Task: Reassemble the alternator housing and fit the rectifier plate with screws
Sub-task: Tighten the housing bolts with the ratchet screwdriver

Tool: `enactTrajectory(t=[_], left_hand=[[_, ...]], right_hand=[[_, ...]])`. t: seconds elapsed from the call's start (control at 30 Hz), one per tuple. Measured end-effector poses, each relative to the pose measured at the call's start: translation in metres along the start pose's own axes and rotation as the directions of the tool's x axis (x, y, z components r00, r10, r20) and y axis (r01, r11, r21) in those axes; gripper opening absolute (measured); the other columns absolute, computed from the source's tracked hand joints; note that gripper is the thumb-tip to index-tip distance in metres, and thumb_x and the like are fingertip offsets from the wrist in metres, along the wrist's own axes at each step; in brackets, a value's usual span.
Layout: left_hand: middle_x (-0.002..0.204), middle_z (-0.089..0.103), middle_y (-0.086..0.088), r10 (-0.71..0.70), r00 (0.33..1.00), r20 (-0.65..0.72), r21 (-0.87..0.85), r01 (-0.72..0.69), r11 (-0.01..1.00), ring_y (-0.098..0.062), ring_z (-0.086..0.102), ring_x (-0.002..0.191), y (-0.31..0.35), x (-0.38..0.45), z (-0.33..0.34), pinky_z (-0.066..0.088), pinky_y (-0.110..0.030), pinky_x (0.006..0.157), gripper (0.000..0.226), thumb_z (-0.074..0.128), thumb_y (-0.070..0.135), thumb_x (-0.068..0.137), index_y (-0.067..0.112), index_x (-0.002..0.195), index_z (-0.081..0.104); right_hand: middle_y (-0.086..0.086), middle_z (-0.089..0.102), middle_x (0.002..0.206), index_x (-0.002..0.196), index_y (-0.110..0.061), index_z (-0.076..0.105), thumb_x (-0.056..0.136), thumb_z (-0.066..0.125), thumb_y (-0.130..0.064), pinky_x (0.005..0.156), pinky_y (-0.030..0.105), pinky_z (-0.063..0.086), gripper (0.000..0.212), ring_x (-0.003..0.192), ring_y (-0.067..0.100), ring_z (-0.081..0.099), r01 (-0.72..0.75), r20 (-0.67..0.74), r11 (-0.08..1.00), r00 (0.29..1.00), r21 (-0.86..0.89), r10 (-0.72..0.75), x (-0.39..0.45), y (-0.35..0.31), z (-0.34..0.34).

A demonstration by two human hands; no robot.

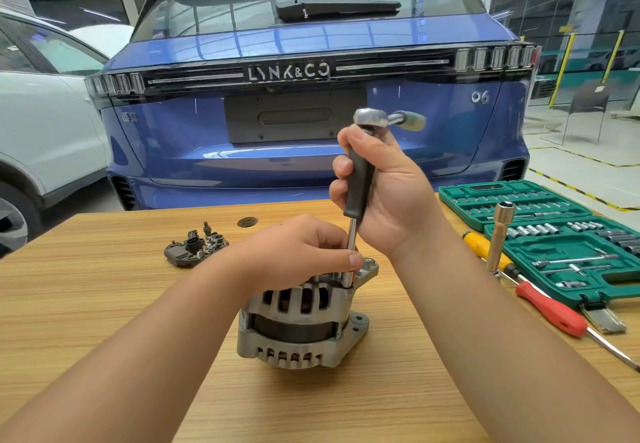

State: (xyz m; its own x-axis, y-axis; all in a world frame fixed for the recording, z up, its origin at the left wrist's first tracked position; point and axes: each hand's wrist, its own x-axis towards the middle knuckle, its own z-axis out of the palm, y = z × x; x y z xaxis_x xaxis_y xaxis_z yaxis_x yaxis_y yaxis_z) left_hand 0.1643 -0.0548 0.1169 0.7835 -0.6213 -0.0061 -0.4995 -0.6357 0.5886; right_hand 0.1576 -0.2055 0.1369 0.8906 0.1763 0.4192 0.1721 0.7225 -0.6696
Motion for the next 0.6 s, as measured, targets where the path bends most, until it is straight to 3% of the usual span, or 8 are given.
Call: enactTrajectory(t=[0.13,0.23,0.3,0.43,0.53,0.6], left_hand=[[0.06,0.054,0.018,-0.002,1.0,0.002,-0.004,0.002,1.0,0.002,0.047,0.054,0.0014,-0.0009,0.0006,0.04,-0.028,0.062,0.028,0.06,0.052,0.096,0.047,0.07,0.064],[0.06,0.054,0.019,-0.005,1.0,0.001,0.014,0.005,1.0,0.003,0.048,0.054,0.003,-0.0009,0.0005,0.04,-0.027,0.061,0.029,0.06,0.053,0.096,0.049,0.068,0.063],[0.059,0.054,0.019,-0.008,1.0,-0.002,0.018,0.008,1.0,0.003,0.048,0.054,0.003,-0.0005,0.0006,0.04,-0.027,0.062,0.03,0.06,0.052,0.097,0.048,0.067,0.063],[0.057,0.051,0.019,-0.006,1.0,-0.01,0.017,0.006,1.0,0.002,0.045,0.052,0.0019,-0.0003,0.0007,0.039,-0.028,0.06,0.032,0.061,0.051,0.097,0.044,0.066,0.062],[0.057,0.051,0.019,-0.006,1.0,-0.012,0.029,0.006,1.0,0.001,0.045,0.053,0.0015,0.0006,0.0009,0.039,-0.028,0.061,0.031,0.06,0.052,0.097,0.042,0.068,0.062],[0.058,0.052,0.019,-0.008,1.0,-0.011,0.034,0.008,0.999,0.002,0.046,0.053,0.0019,0.001,0.0011,0.039,-0.028,0.062,0.031,0.06,0.052,0.097,0.042,0.068,0.062]], right_hand=[[0.003,0.056,0.09,0.118,-0.039,0.061,0.096,0.059,-0.009,0.055,0.026,0.046,0.037,0.062,0.012,0.054,0.192,-0.011,0.958,0.98,-0.212,-0.199,-0.0002,0.0029,0.0023],[0.004,0.049,0.088,0.112,-0.043,0.065,0.102,0.05,-0.005,0.052,0.026,0.044,0.042,0.06,0.013,0.048,0.311,0.06,0.893,0.949,-0.324,-0.309,-0.0014,0.0035,0.005],[0.004,0.05,0.084,0.106,-0.041,0.069,0.1,0.046,-0.008,0.051,0.027,0.042,0.041,0.058,0.014,0.047,0.295,0.066,0.917,0.955,-0.268,-0.288,-0.0018,0.002,0.0045],[0.004,0.056,0.084,0.114,-0.031,0.07,0.095,0.044,-0.03,0.057,0.031,0.035,0.032,0.061,0.019,0.046,0.152,0.052,0.988,0.987,-0.029,-0.15,-0.0004,-0.0032,-0.0007],[0.001,0.058,0.084,0.114,-0.035,0.072,0.084,0.058,-0.051,0.057,0.03,0.036,0.036,0.061,0.017,0.048,0.108,-0.011,0.994,0.994,-0.029,-0.108,0.0014,-0.0043,-0.0015],[-0.001,0.059,0.082,0.103,-0.035,0.074,0.091,0.058,-0.051,0.055,0.028,0.038,0.026,0.06,0.015,0.049,0.086,-0.027,0.996,0.996,-0.035,-0.087,0.0022,-0.0041,-0.0017]])
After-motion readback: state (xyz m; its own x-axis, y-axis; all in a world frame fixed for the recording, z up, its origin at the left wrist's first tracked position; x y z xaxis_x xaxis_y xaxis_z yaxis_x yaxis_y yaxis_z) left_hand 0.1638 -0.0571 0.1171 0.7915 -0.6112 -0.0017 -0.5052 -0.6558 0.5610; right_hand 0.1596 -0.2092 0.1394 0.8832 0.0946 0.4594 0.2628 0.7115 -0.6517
